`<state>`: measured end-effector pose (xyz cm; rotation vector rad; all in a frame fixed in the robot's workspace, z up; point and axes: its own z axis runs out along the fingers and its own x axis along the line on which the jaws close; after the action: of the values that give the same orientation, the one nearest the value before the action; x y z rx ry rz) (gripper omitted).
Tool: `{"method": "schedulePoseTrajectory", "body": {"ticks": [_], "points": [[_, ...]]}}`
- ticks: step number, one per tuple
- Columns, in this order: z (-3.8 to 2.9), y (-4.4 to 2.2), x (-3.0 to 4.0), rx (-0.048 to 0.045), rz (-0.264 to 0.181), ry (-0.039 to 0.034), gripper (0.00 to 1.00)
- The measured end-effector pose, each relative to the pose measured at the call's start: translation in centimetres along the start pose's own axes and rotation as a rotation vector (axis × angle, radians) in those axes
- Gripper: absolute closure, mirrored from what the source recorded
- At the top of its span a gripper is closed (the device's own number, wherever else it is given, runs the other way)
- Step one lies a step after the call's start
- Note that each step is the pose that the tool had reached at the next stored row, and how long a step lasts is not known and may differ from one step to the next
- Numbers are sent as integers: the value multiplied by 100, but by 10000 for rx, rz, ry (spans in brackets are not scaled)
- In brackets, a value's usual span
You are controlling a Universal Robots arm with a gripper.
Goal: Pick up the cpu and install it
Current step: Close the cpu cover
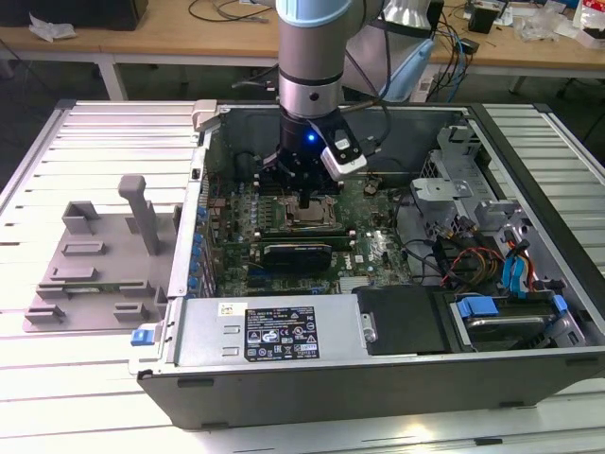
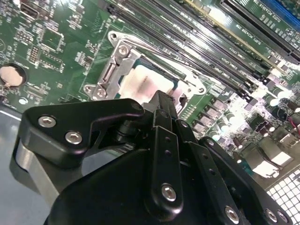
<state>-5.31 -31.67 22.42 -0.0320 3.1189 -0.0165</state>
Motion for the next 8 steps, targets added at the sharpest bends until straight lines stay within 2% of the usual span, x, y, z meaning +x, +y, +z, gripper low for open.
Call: {"method": "schedulePoseTrajectory", "body": {"ticks": [3,8], "points": [[25,1,57,0,-1,0,89],[70,2,93,4,-1,2,89]]}}
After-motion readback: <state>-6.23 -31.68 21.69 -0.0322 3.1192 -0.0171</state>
